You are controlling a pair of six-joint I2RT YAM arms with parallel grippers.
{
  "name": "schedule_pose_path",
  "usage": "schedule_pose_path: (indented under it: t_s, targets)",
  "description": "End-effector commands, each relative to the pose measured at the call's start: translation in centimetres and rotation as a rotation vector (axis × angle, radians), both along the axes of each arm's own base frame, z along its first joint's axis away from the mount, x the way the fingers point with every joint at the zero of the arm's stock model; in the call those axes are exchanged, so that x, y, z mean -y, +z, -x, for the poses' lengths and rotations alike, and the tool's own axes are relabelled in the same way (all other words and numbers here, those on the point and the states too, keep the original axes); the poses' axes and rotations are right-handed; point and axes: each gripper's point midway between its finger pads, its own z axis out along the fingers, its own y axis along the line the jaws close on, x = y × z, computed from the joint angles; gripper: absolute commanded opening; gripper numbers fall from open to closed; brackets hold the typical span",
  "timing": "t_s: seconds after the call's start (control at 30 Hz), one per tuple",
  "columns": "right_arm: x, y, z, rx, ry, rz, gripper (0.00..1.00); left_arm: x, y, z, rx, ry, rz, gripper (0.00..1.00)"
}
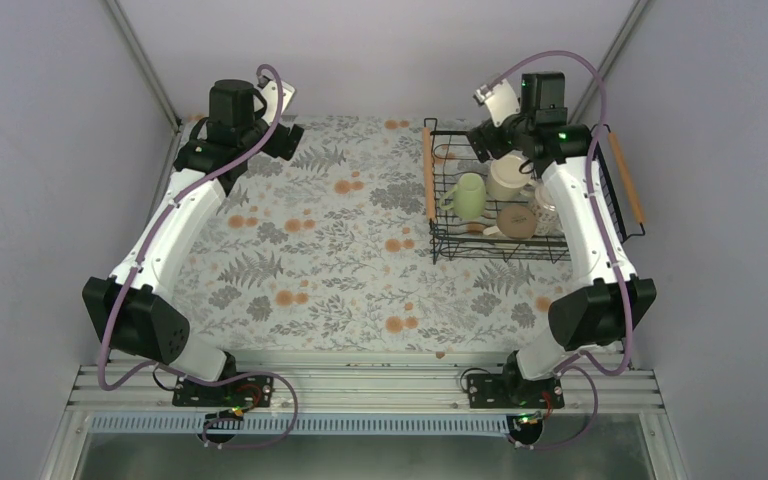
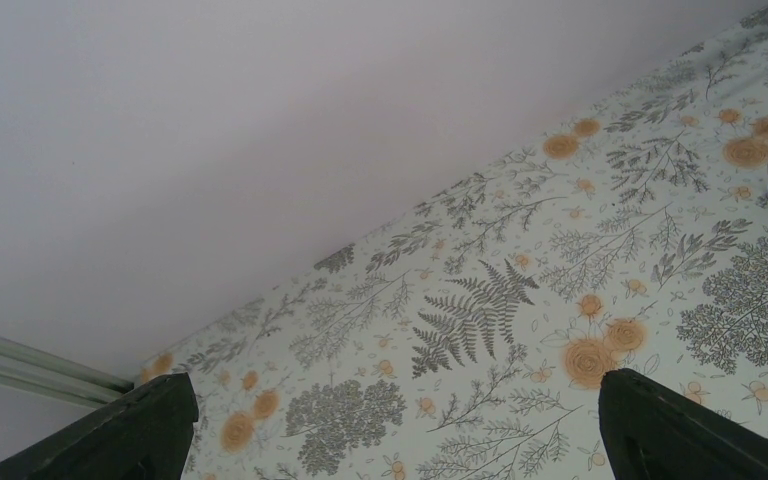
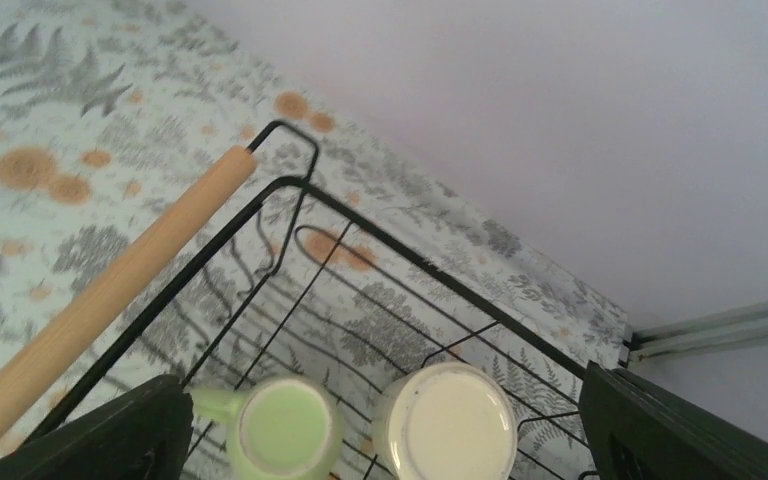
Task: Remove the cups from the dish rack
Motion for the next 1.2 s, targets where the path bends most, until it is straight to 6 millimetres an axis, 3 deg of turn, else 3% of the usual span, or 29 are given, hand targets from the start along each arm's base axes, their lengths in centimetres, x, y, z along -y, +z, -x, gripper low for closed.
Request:
schedule_pose_path:
  t_s: [0.0, 0.17, 0.3, 0.43, 0.57, 0.73, 0.93, 1.17]
  targets:
    - [-1.5, -1.7, 2.2, -0.054, 0.262, 0.181, 1.00, -0.1, 1.0, 0.4, 0.027, -0.011, -0.001, 1.00]
    - [0.1, -5.4, 4.4, -0.089, 0.525, 0.485, 0.97, -0.1, 0.8, 0.4, 0.029, -0.020, -0.017, 1.00]
    - [-0.4, -6.5, 4.6, -0.148, 0.683, 0.503, 0.95, 0.0, 0.4, 0.1, 0.029, -0.022, -0.021, 1.00]
    - [-1.9, -8.6, 4.2, -0.169, 0.848, 0.483, 0.86, -0.1, -1.0, -0.4, 0.007, -0.012, -0.033, 1.00]
    - [-2.7, -11.1, 2.8, -0.136, 0.914, 0.501, 0.85, -0.5, -2.4, -0.7, -0.012, 0.007, -0.059, 1.00]
    - [-3.1, -14.5, 1.0, -0.223, 0.944, 0.461, 0.82, -1.2, -2.9, -0.6, 0.000, 0.027, -0.096, 1.00]
    - [-3.9, -17.3, -0.8, -0.240, 0.976, 0.461, 0.81, -1.7, -3.9, -1.0, -0.021, 0.030, -0.097, 1.00]
    - [-4.6, -18.5, -3.4, -0.295, 0.976, 0.426, 0.76, -1.8, -4.8, -1.2, -0.031, 0.028, -0.118, 1.00]
